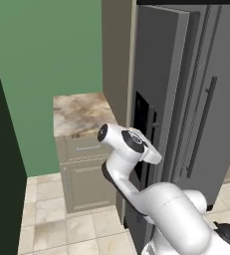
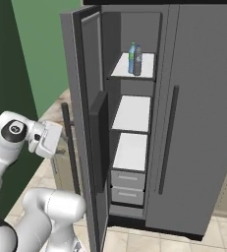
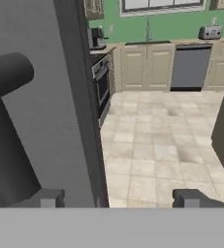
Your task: Take the bottled waters from the counter and place them in the freezer to freeze. Close the freezer door after placing the bottles.
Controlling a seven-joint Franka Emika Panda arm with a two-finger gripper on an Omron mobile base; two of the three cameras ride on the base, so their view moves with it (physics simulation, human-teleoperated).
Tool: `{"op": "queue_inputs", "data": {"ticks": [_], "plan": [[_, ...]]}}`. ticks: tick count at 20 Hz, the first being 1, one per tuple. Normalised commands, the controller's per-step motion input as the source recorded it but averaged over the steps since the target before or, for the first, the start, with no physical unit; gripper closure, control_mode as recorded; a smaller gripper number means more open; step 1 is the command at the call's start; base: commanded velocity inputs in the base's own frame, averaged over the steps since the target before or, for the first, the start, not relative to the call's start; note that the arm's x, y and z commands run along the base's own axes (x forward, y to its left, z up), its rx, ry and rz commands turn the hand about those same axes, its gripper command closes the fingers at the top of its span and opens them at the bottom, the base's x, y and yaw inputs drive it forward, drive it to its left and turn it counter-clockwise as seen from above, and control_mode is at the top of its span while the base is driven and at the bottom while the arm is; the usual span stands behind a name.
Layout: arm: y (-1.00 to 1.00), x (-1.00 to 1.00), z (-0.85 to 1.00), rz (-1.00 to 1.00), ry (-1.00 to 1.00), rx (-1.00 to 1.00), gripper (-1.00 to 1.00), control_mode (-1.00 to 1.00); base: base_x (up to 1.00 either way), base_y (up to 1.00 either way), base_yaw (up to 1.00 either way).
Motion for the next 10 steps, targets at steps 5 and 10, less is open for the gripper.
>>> {"op": "queue_inputs", "data": {"ticks": [5,10], "plan": [[0.0,0.24,0.0,0.0,0.0,-0.05,-1.0,-1.0,0.0,0.0,0.0],[0.0,0.13,0.0,0.0,0.0,-0.06,-1.0,-1.0,0.0,0.0,0.0]]}}
